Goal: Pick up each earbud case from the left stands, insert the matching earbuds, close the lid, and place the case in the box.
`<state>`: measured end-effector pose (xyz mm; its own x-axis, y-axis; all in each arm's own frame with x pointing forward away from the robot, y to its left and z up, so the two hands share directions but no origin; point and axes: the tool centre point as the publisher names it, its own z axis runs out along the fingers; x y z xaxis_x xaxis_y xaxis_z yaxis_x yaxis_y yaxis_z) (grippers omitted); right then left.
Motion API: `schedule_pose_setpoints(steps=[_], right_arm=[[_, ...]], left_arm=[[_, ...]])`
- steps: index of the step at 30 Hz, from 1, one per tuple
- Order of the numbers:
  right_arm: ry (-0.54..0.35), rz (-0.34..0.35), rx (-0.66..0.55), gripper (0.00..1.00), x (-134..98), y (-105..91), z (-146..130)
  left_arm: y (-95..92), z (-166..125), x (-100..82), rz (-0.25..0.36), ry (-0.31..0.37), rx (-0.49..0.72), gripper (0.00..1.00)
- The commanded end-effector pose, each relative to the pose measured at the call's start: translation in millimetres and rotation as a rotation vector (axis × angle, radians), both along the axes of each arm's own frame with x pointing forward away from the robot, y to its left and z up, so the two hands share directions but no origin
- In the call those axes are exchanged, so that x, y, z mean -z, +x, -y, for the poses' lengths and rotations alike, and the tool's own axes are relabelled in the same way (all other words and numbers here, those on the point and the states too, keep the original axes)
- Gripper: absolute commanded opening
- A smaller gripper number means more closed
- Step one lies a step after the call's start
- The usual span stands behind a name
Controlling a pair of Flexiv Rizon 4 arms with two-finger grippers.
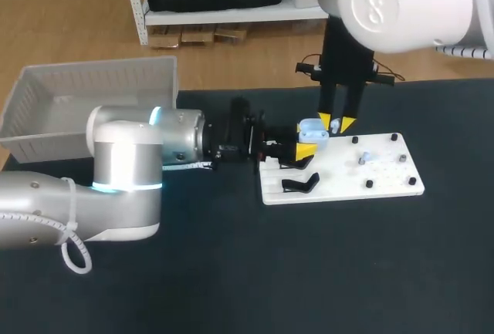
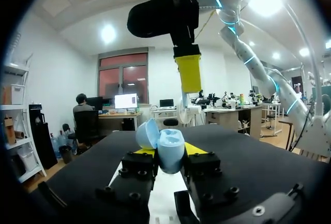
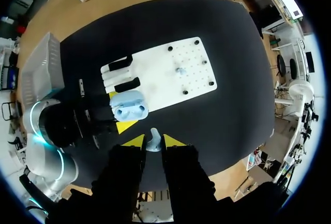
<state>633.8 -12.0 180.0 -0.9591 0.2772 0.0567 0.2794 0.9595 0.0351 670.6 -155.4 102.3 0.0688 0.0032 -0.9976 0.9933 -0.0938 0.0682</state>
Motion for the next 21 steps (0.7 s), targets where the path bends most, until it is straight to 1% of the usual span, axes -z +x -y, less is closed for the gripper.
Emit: schedule_pose_setpoints(steps=[1,15,21], right_arm=[[0.020,0.013,0.007,0.00,1.2,-2.6,8.6],[0.020,0.013,0.007,0.00,1.2,-2.6,8.6],[0.020,0.013,0.007,0.00,1.2,-2.6,8.6]], left_arm=[[-0.1,5.9,2.7,0.004,0.001,0.001,0.00],[-3.5,21.8,5.7,-0.005,0.005,0.016,0.00],[-3.5,21.8,5.7,-0.005,0.005,0.016,0.00]])
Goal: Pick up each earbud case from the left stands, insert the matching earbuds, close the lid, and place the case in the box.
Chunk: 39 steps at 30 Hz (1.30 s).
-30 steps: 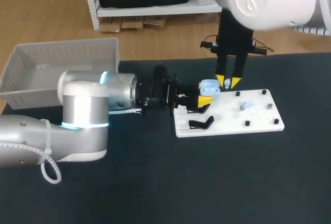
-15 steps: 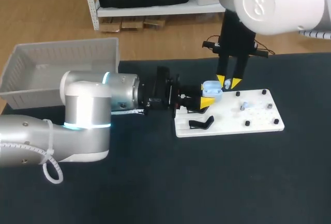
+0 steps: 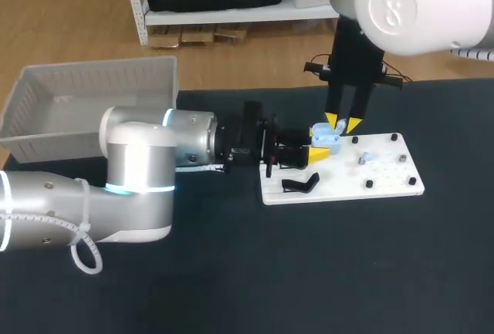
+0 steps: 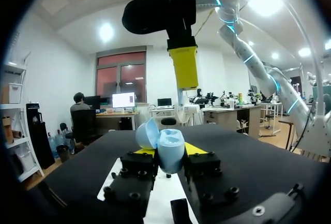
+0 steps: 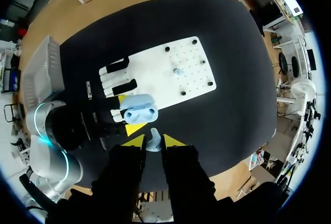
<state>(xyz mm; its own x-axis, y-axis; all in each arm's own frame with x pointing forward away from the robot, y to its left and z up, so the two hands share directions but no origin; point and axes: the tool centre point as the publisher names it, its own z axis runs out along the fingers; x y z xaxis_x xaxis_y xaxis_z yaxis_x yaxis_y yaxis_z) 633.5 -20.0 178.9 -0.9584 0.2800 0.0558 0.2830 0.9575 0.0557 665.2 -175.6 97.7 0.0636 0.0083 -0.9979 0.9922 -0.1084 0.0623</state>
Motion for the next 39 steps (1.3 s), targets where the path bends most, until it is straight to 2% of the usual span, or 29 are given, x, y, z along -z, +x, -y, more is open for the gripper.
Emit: schedule_pose_setpoints(steps=[1,39], right_arm=[[0.000,0.006,0.003,0.00,0.0,-2.2,0.6],[-0.025,-0.047,0.042,0.00,21.2,16.5,-3.1]], left_arm=[[1.9,1.6,1.1,0.000,-0.001,0.002,0.00],[1.9,1.6,1.1,0.000,-0.001,0.002,0.00]])
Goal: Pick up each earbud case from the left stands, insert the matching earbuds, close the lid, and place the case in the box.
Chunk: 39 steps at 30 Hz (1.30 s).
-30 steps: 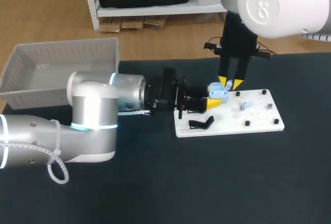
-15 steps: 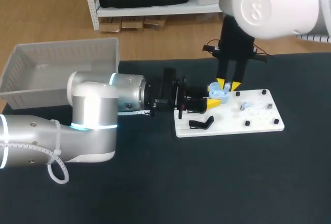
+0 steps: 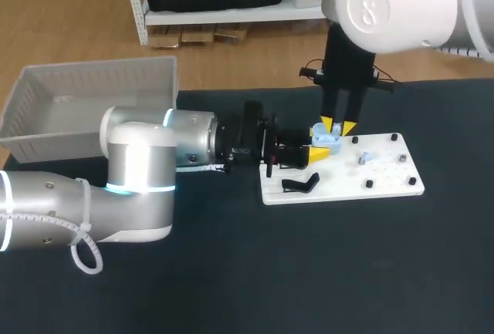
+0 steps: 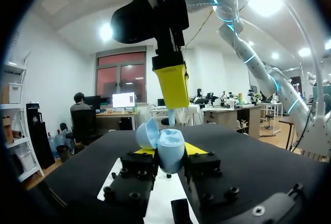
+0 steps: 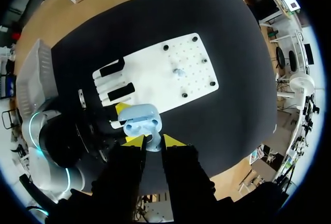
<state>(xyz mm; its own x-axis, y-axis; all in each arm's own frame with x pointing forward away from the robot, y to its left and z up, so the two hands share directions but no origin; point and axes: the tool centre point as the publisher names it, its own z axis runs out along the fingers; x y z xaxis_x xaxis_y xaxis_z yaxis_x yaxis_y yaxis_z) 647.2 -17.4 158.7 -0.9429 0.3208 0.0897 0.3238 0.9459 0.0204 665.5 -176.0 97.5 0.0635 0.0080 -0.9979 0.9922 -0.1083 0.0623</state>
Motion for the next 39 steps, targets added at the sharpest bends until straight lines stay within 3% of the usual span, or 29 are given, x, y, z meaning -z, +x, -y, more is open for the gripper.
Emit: schedule_pose_setpoints(steps=[1,39], right_arm=[[-0.002,-0.005,0.001,0.00,1.2,3.1,-0.6],[-0.060,-0.062,0.020,0.00,17.1,9.6,1.6]], left_arm=[[1.6,1.2,0.9,0.000,-0.001,0.002,0.00],[1.6,1.2,0.9,0.000,-0.001,0.002,0.00]])
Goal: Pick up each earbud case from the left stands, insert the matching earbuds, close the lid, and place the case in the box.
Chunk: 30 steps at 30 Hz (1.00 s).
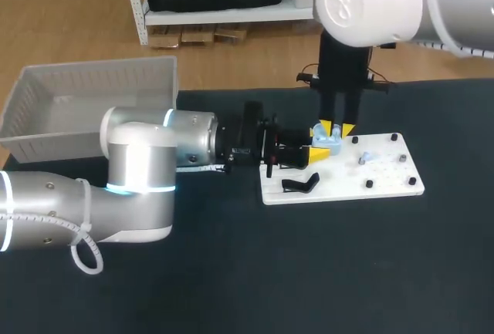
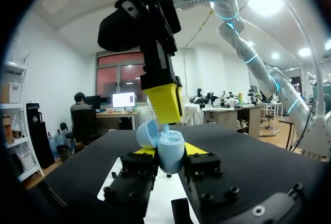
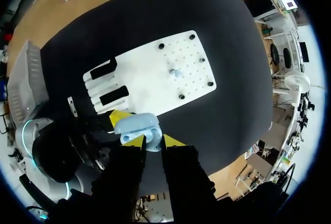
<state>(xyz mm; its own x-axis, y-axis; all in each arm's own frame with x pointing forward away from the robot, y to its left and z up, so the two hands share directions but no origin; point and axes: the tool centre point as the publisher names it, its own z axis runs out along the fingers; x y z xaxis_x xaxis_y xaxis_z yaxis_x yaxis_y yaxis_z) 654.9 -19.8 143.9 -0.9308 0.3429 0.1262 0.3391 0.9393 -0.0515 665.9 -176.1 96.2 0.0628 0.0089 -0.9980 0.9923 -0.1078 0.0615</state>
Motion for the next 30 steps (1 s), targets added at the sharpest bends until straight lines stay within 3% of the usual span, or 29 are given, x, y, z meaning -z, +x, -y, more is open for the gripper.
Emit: schedule_pose_setpoints(steps=[1,14,15,16,18,26,30], right_arm=[[-0.008,-0.003,0.003,0.00,2.9,1.5,-1.2],[-0.013,-0.008,0.029,0.00,5.6,2.1,-1.2],[-0.011,-0.008,0.030,0.08,5.6,2.1,-1.2],[-0.010,-0.008,0.031,0.25,5.7,2.2,-1.2],[-0.004,-0.006,0.031,0.36,5.7,2.4,-1.7],[0.022,0.015,0.024,0.37,-0.9,1.0,-3.6],[0.083,0.040,0.021,0.37,-14.5,-6.5,-1.8]], left_arm=[[1.3,1.1,-0.3,0.001,-0.001,0.002,0.00],[1.3,1.1,-0.3,0.001,-0.001,0.002,0.00],[1.3,1.1,-0.3,0.001,-0.001,0.002,0.00],[1.3,1.1,-0.3,0.001,-0.001,0.002,0.00],[1.3,1.1,-0.3,0.001,-0.001,0.002,0.00],[1.3,1.1,-0.3,0.001,-0.001,0.002,0.00],[1.3,1.1,-0.3,0.001,-0.001,0.002,0.00]])
